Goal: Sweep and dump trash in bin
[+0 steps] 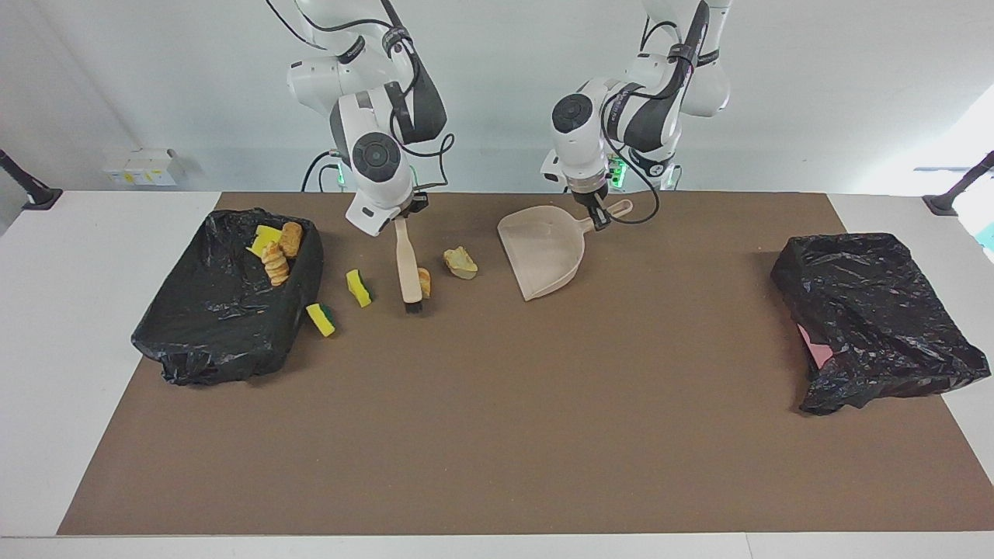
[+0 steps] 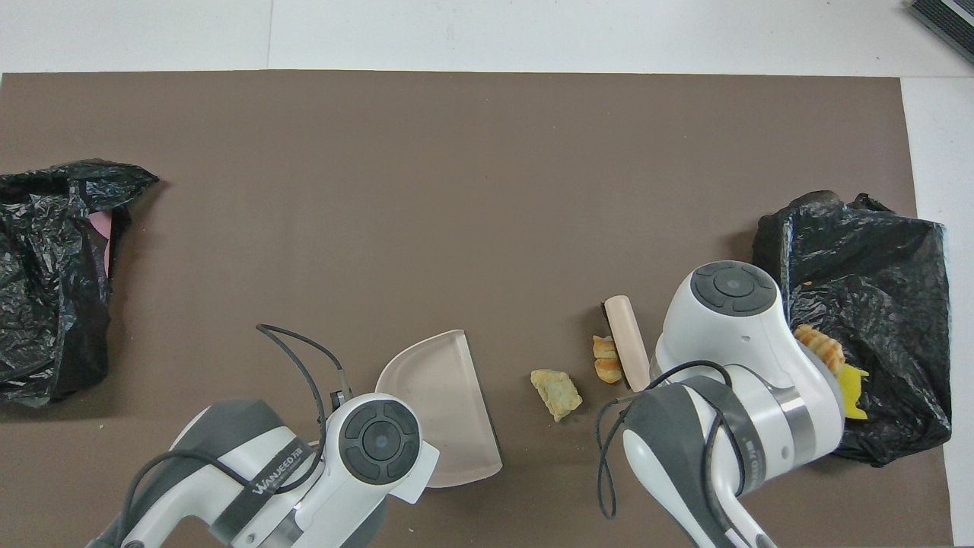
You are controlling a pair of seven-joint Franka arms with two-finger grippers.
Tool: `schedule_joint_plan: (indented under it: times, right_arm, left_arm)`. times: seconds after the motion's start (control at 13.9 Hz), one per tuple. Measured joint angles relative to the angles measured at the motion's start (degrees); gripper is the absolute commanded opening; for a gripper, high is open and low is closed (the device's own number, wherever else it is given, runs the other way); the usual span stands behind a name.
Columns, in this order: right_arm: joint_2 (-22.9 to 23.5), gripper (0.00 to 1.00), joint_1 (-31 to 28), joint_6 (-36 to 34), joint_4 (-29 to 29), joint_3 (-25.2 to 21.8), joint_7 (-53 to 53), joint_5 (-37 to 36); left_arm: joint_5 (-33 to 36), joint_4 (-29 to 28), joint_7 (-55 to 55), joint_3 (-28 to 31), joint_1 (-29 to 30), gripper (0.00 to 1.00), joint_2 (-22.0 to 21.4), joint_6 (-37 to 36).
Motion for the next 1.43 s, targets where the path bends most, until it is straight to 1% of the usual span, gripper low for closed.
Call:
schedule_joint_plan:
  times: [0.29, 0.57, 1.43]
  right_arm:
    - [0.0, 0.0, 0.0, 0.0, 0.0, 0.0, 0.0, 0.0]
    - [0.0, 0.0, 0.0, 0.0, 0.0, 0.0, 0.0, 0.0]
    - [0.0, 0.0, 0.0, 0.0, 0.0, 0.0, 0.0, 0.0]
  left_arm:
    - [0.0, 0.65, -0.33, -0.01, -0.41, 0.0, 1.4, 2.21]
    - [0.0, 2.71, -2.11, -0.08, -1.64, 0.0, 2.9, 2.24]
    - [0.0, 2.95, -2.86, -0.06, -2.11, 0.0, 3.14, 2.23]
